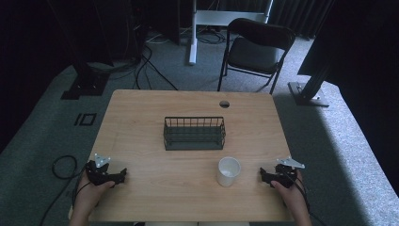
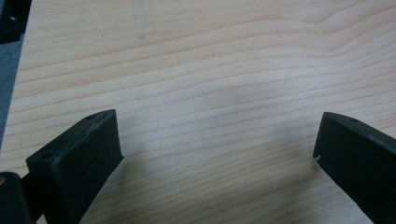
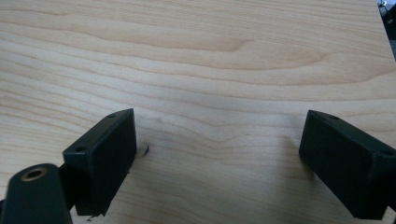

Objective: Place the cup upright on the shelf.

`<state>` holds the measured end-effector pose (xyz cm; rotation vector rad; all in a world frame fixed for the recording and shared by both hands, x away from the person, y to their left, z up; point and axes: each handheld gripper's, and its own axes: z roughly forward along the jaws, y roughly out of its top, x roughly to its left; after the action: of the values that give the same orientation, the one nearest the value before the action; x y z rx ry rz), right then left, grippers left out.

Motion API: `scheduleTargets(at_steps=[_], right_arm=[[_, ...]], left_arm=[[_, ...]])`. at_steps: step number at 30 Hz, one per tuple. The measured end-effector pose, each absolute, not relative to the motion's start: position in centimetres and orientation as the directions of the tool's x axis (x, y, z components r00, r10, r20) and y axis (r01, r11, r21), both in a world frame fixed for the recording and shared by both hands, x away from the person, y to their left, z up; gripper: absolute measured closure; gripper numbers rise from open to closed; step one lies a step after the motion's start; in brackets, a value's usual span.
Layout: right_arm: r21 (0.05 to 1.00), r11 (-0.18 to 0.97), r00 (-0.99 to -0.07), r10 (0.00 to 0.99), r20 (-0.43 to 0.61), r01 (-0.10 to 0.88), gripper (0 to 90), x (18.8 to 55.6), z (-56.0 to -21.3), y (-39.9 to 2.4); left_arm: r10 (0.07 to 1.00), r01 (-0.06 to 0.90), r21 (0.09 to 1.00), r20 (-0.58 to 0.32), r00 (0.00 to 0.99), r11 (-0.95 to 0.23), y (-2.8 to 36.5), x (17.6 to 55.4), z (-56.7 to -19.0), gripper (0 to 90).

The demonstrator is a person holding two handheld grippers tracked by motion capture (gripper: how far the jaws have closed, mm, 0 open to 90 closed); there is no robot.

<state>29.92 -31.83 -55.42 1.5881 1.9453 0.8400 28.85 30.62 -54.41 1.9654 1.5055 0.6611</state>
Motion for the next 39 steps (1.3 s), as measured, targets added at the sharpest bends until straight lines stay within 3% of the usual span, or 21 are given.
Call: scheduleTargets(at_steps=[39], right_arm=[[0.722, 0.134, -0.204, 0.979, 0.010, 0.678, 10.7, 29.9, -55.4, -31.8]], left_arm=[[0.892, 0.570, 0.758, 0.034, 0.450, -0.317, 24.8, 29.7, -51.4, 1.2]])
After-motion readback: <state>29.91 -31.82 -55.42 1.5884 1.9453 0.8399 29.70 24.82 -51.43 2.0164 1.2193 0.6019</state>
